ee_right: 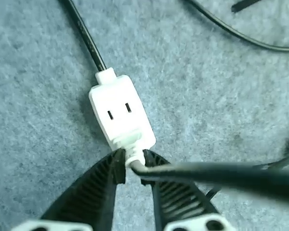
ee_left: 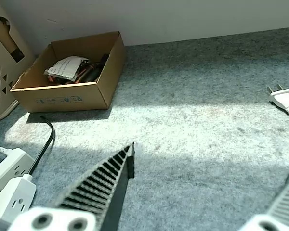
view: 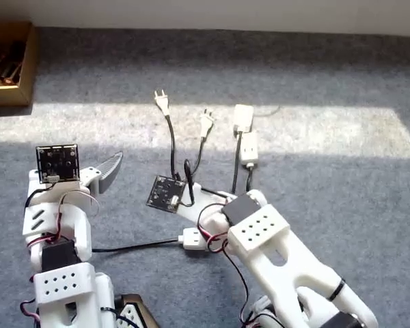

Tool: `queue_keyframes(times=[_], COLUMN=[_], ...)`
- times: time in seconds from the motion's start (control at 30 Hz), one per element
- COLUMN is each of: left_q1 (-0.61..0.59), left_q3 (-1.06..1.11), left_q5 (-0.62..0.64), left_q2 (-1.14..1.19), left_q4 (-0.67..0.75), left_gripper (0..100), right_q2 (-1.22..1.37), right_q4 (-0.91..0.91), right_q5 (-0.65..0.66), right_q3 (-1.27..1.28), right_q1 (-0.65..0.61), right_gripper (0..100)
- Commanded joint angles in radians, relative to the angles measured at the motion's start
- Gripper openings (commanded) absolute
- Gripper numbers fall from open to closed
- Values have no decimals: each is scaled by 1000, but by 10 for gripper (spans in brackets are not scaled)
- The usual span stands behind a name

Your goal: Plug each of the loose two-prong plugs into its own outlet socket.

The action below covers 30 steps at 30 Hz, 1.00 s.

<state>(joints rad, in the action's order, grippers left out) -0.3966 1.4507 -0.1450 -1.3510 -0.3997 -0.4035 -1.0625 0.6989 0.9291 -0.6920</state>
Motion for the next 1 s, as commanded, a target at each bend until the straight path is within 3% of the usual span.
queue_keyframes(times=[0.0, 0.17, 0.27, 0.37, 0.53, 0.73, 0.8, 0.97], left_q1=[-8, -33, -41, 7, 203, 320, 323, 449], left_q3=[-4, 12, -27, -189, -581, -958, -1027, -1122], left_q5=[5, 3, 5, -23, -55, -57, -81, -282], left_q2=[-7, -7, 1, 4, 7, 194, 317, 605], left_q4=[20, 18, -3, -249, -727, -1026, -1102, -1264], left_gripper=[446, 446, 444, 447, 447, 447, 447, 444], right_q2=[8, -2, -4, -4, -4, -2, -15, -79], right_q4=[25, 18, -45, -145, -328, -659, -707, -684], right_q5=[6, -34, -63, -77, -209, -384, -453, -512], right_q3=[82, 76, 10, -128, -529, -1173, -1313, -1132], right_q1=[-2, -2, -1, -1, -7, 44, 139, 555], right_gripper=[5, 8, 72, 217, 427, 450, 450, 450])
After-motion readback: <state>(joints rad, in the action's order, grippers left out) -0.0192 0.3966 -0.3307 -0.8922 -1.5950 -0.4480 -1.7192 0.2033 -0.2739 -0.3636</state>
